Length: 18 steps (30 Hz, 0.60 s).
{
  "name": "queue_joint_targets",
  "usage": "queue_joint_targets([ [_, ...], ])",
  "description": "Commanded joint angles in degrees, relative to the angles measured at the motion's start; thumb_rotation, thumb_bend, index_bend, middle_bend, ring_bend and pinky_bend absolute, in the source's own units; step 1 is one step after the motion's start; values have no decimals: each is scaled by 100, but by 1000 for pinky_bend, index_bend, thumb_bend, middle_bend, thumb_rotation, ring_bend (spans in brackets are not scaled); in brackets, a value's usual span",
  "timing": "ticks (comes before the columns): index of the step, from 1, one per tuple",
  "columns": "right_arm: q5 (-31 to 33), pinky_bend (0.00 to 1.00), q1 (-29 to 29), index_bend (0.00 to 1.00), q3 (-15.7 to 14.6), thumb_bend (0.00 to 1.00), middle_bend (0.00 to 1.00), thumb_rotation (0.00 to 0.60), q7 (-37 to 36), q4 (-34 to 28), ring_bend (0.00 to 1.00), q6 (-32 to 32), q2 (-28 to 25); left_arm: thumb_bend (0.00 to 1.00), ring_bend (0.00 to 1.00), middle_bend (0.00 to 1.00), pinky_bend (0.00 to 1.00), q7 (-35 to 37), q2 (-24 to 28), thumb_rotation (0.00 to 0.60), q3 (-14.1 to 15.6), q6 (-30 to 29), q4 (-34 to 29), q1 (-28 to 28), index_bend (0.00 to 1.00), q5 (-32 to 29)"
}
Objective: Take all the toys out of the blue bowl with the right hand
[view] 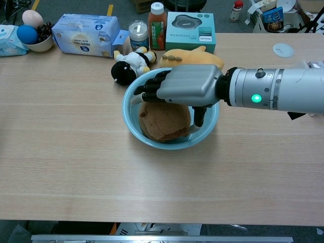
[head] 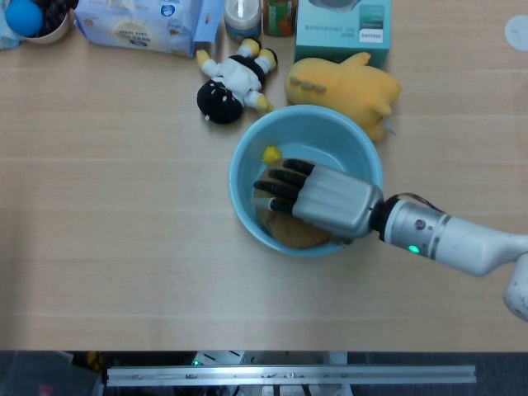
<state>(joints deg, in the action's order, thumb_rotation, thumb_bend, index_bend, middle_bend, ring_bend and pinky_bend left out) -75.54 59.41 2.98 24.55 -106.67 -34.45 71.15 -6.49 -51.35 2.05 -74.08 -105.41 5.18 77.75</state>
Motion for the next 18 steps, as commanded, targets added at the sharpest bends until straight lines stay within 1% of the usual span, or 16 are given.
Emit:
queue_joint_targets([
  [1, 527, 112, 185, 0, -71, 0, 0, 600, 538, 95, 0, 54, 179, 423, 53, 81, 128, 57, 3, 600, 7, -19, 35, -20, 46, 5],
  [3, 797, 147, 245, 0, -98, 0, 3, 600, 755, 123, 0, -7, 262, 422, 53, 81, 127, 85, -1, 600, 13, -16, 58, -26, 47, 10],
  [4, 944, 203, 253, 2, -91, 0, 24, 600, 875, 139, 11, -142, 352, 422, 53, 81, 127, 103, -4, 600, 17, -16, 70, -29, 46, 18],
  [5, 1014, 292, 245, 32, -88, 9, 64, 600, 979, 165, 45, -279, 432, 423, 53, 82, 127, 114, -5, 600, 22, -17, 78, -31, 48, 27],
  [6, 1079, 354, 234, 62, -87, 30, 96, 600, 1077, 192, 78, -412, 506, 422, 53, 82, 127, 126, -5, 600, 22, -21, 81, -32, 53, 36],
  [8, 1254, 518, 211, 194, -58, 134, 190, 600, 1227, 241, 188, -672, 658, 422, 53, 81, 127, 156, -3, 600, 24, -30, 100, -38, 76, 50],
  [10, 1418, 679, 221, 357, -28, 276, 301, 600, 1275, 263, 322, -771, 715, 422, 53, 81, 128, 180, 0, 600, 22, -45, 115, -45, 93, 60],
  [11, 1524, 729, 230, 397, 6, 315, 332, 600, 1242, 256, 370, -795, 721, 422, 53, 82, 128, 197, 3, 600, 22, -52, 123, -51, 94, 60],
  [13, 1613, 788, 223, 437, 95, 355, 368, 600, 1103, 211, 431, -856, 686, 423, 53, 82, 127, 222, 12, 600, 24, -61, 141, -61, 96, 54],
  [15, 1602, 813, 191, 462, 186, 360, 387, 600, 926, 130, 458, -919, 602, 423, 53, 82, 127, 238, 16, 600, 25, -63, 157, -69, 96, 46],
  [18, 1462, 821, 109, 478, 369, 360, 395, 600, 559, -55, 470, -1042, 359, 422, 53, 84, 128, 319, 25, 600, 43, -40, 213, -59, 96, 120],
])
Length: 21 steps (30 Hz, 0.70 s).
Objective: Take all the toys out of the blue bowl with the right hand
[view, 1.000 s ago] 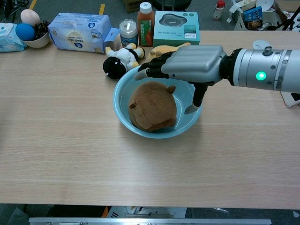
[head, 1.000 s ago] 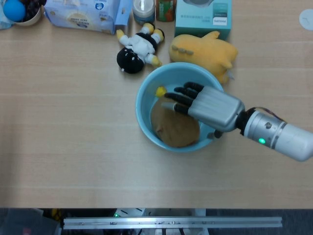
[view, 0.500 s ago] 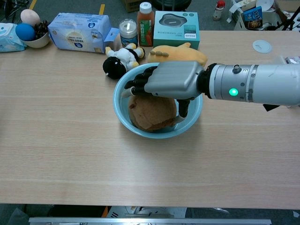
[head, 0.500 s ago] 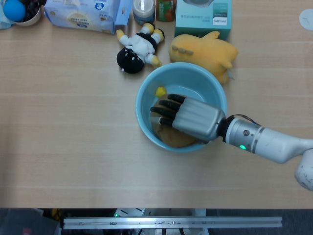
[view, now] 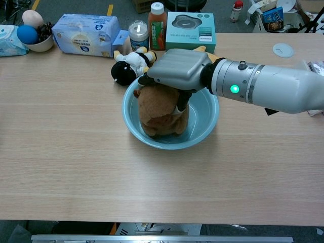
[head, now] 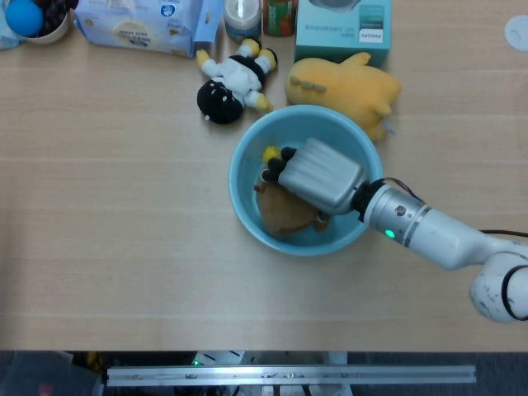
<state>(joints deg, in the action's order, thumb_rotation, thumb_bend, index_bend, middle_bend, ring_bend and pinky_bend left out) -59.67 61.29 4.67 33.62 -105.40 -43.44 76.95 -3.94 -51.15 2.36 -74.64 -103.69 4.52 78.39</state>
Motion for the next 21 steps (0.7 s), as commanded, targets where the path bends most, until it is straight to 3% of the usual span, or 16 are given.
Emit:
queue_joint_targets([
  [1, -159, 821, -97, 479, 236, 360, 395, 600, -422, -214, 472, -168, -264, 422, 53, 84, 128, 76, 4, 600, 13, 18, 49, 9, 96, 65],
  [5, -426, 821, -203, 480, 471, 358, 396, 600, -841, -305, 473, -384, -453, 422, 53, 84, 127, 108, -15, 600, 8, 29, 70, 27, 96, 108],
  [11, -713, 821, -199, 479, 780, 357, 396, 600, -1158, -53, 473, -687, -270, 422, 53, 84, 127, 124, -11, 600, 19, 10, 54, 29, 96, 179],
  [21, -572, 821, 249, 480, 1184, 351, 395, 600, -913, 1145, 473, -919, 839, 422, 53, 84, 127, 145, 28, 600, 48, -65, 9, -22, 96, 231],
])
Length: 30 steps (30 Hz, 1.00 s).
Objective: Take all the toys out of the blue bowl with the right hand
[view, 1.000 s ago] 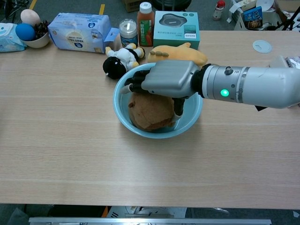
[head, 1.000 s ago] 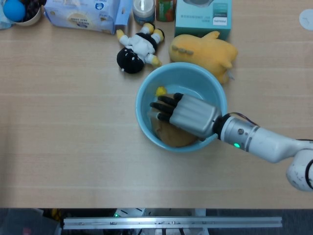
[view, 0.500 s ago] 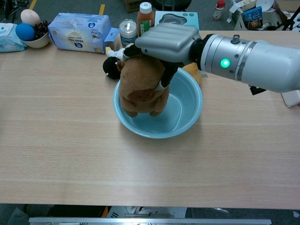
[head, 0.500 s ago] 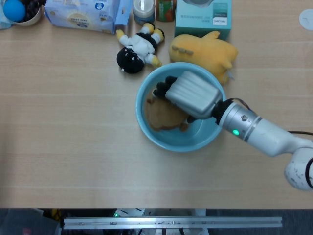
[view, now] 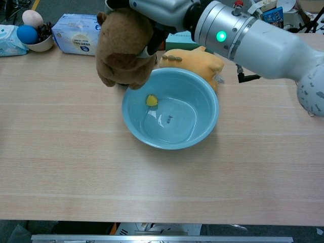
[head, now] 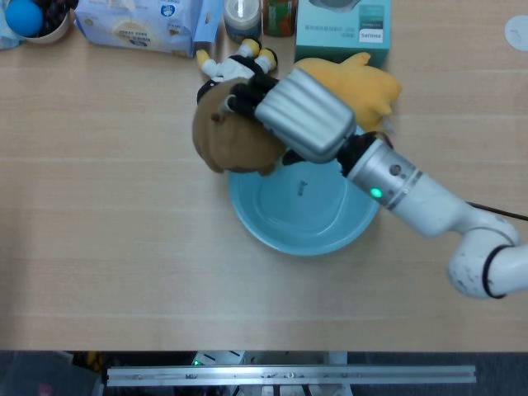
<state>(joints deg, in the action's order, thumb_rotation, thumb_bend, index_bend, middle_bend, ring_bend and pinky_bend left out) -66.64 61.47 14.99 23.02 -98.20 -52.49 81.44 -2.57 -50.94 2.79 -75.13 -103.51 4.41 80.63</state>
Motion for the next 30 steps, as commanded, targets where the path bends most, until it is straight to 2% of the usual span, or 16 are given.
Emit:
queue_joint_targets([
  [1, 194, 821, 334, 480, 198, 350, 395, 600, 208, 597, 473, 33, 542, 422, 53, 84, 127, 15, 11, 600, 11, -39, -15, -26, 96, 18],
  [8, 605, 812, 860, 479, 439, 346, 395, 600, 574, 1459, 473, 143, 1370, 422, 53, 84, 127, 83, 42, 600, 83, -133, -16, -137, 96, 61],
  [12, 1052, 765, 1122, 479, 521, 339, 392, 600, 867, 1907, 456, 262, 1781, 422, 53, 84, 127, 110, 57, 600, 96, -131, -14, -142, 96, 100],
  [18, 1910, 696, 1519, 388, 610, 327, 333, 600, 1333, 2534, 418, 574, 2221, 423, 53, 84, 127, 158, 93, 600, 116, -153, -12, -164, 96, 149],
  [21, 2434, 574, 1686, 216, 595, 308, 244, 600, 1572, 2702, 306, 794, 2310, 423, 53, 84, 128, 177, 124, 600, 122, -179, -31, -190, 96, 143],
  [22, 2605, 478, 1737, 110, 587, 299, 180, 600, 1651, 2738, 222, 845, 2326, 423, 53, 84, 127, 177, 130, 600, 121, -189, -36, -196, 96, 140],
  [24, 2914, 327, 1846, 12, 568, 291, 88, 600, 1788, 2799, 103, 927, 2358, 423, 53, 84, 127, 170, 133, 600, 119, -197, -42, -203, 96, 135],
  [27, 3128, 192, 1946, 0, 531, 288, 8, 600, 1866, 2860, 7, 964, 2373, 422, 53, 84, 127, 176, 135, 600, 127, -190, -48, -209, 96, 143],
  [30, 3167, 175, 1984, 0, 507, 289, 0, 600, 1850, 2865, 0, 946, 2342, 422, 53, 84, 127, 174, 144, 600, 122, -174, -44, -204, 96, 128],
])
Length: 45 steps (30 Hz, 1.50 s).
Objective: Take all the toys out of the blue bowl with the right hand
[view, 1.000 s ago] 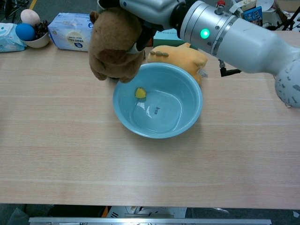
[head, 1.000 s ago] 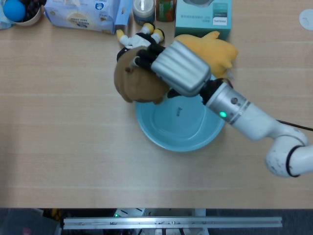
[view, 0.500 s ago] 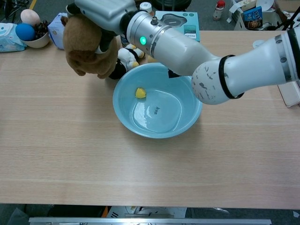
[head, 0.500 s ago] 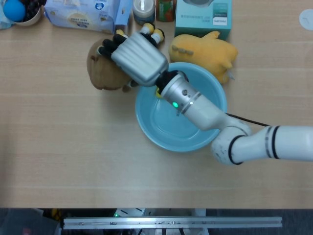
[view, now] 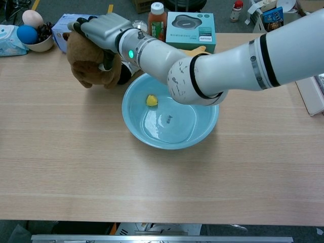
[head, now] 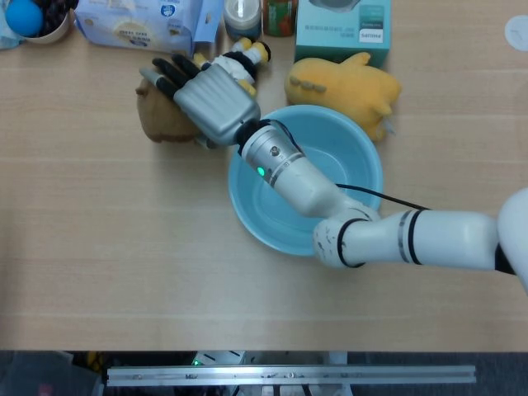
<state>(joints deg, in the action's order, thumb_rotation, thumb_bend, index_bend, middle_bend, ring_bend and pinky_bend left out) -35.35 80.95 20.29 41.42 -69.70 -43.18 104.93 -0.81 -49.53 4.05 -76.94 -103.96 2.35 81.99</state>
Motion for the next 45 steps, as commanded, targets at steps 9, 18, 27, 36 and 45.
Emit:
queue_joint_targets([
  [9, -431, 174, -110, 0, -73, 288, 0, 600, -254, -595, 0, -288, -443, 422, 53, 84, 127, -9, -14, 600, -24, 35, 10, 23, 96, -10],
  [18, -674, 181, -266, 0, -233, 289, 2, 600, -531, -833, 0, -302, -670, 422, 53, 84, 127, -18, 5, 600, -4, 3, -25, 0, 96, 37],
  [27, -792, 547, -648, 190, -889, 292, 344, 600, -369, -2063, 321, -194, -1682, 422, 53, 84, 127, 2, -28, 600, -6, 75, 37, 17, 96, -3],
  [36, -278, 654, -640, 262, -1665, 315, 386, 600, 114, -2728, 405, 23, -2376, 423, 53, 84, 127, 34, -105, 600, 2, 161, 97, 59, 96, 29],
  [45, 432, 657, -400, 262, -2154, 355, 378, 600, 299, -2620, 369, 184, -2308, 423, 54, 84, 127, 131, -146, 600, 11, 181, 204, 50, 96, 19],
])
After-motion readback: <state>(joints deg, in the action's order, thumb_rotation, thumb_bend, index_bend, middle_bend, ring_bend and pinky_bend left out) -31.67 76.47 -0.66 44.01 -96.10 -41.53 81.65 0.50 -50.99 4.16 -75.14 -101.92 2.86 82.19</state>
